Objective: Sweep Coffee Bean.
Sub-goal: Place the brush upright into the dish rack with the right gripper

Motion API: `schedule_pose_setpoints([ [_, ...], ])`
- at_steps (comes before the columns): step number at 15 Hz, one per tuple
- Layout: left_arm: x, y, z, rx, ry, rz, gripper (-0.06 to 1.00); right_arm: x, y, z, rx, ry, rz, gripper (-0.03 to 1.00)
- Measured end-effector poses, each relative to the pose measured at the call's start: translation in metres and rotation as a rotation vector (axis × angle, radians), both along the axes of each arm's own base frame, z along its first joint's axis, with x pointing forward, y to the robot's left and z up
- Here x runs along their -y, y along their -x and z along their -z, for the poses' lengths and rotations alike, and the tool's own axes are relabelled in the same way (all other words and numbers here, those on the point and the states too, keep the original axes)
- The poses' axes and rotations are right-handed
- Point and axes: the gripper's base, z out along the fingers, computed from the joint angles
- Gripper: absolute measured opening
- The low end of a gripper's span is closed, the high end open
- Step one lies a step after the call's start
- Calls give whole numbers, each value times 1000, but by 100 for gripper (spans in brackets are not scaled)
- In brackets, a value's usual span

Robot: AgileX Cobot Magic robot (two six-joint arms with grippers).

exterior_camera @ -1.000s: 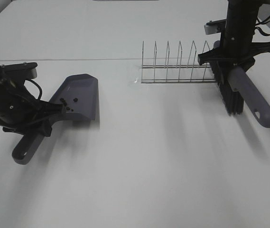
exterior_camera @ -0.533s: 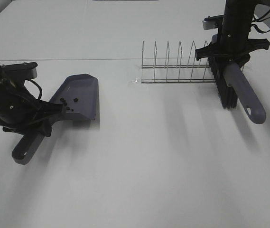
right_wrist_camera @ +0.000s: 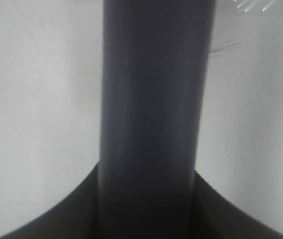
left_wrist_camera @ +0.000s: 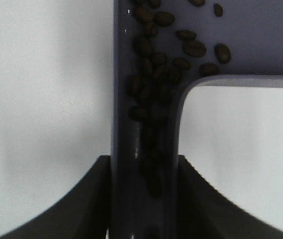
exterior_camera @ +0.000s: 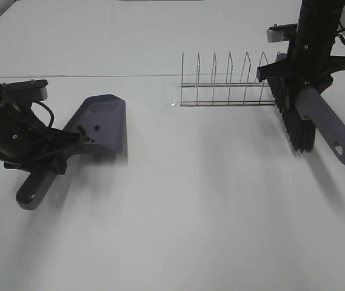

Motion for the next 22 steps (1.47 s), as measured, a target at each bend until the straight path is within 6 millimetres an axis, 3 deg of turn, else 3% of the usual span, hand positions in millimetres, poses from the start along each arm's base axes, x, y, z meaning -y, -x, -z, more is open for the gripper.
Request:
schedule_pose_setpoints([
  [3,0,0,0,0,0,0,35,-1,7,7,-38,-13,6,34],
  [16,0,0,0,2,0,2,35,3,4,20,-58,35,-9,34],
  [22,0,-1,0,15,2,0,35,-2,-13,20,-15,17,-5,34],
])
